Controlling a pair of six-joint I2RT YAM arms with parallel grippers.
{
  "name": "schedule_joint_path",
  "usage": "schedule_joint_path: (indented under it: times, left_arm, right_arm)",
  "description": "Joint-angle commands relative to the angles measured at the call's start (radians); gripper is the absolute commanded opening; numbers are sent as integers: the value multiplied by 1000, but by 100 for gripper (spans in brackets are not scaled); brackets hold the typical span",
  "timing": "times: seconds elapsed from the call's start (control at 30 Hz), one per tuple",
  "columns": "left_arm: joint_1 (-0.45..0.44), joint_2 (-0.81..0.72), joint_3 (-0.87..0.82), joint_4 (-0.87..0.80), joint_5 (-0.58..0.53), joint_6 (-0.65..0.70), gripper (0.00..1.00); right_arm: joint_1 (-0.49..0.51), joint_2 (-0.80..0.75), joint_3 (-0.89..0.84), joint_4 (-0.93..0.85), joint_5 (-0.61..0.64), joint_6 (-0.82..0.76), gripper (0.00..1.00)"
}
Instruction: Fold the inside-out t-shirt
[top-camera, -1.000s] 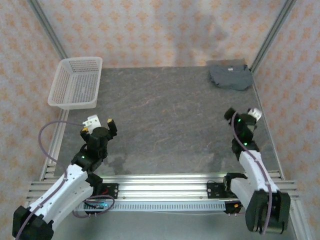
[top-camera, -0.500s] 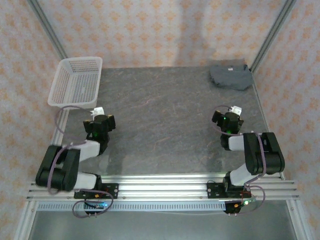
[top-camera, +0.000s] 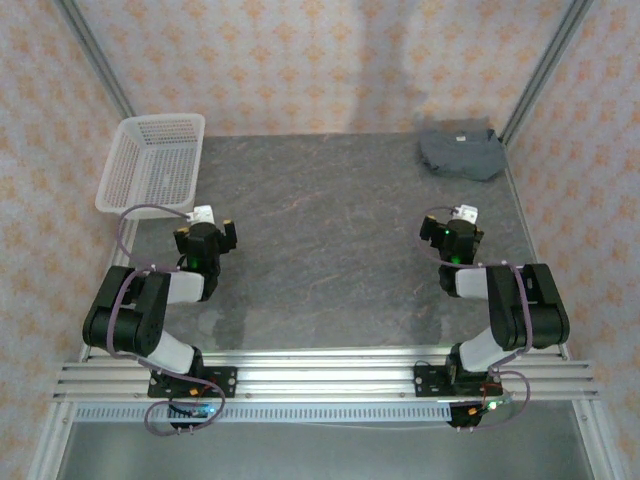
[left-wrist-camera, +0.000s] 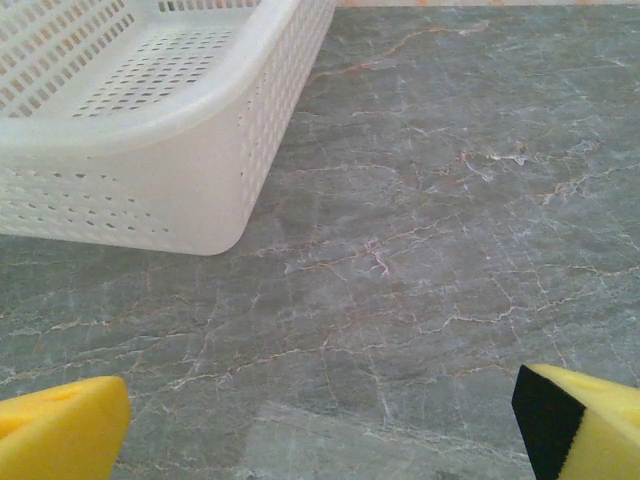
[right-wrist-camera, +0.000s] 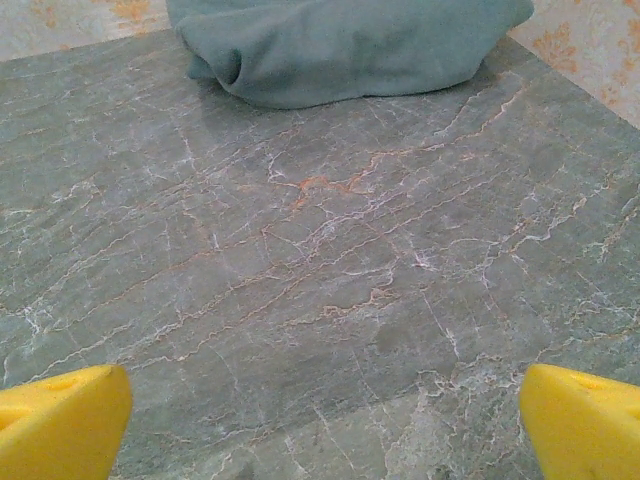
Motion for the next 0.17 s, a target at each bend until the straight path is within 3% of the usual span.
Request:
schedule_joint_path:
  times: [0.0,0.13]
  left_arm:
    - [7,-21,22,10,0,11,100]
    - [6,-21,21,10,0,11,100]
  right_arm:
    - [-2,6,25,-7,-12,-17,100]
    - [-2,-5,10,13,-12,-17,100]
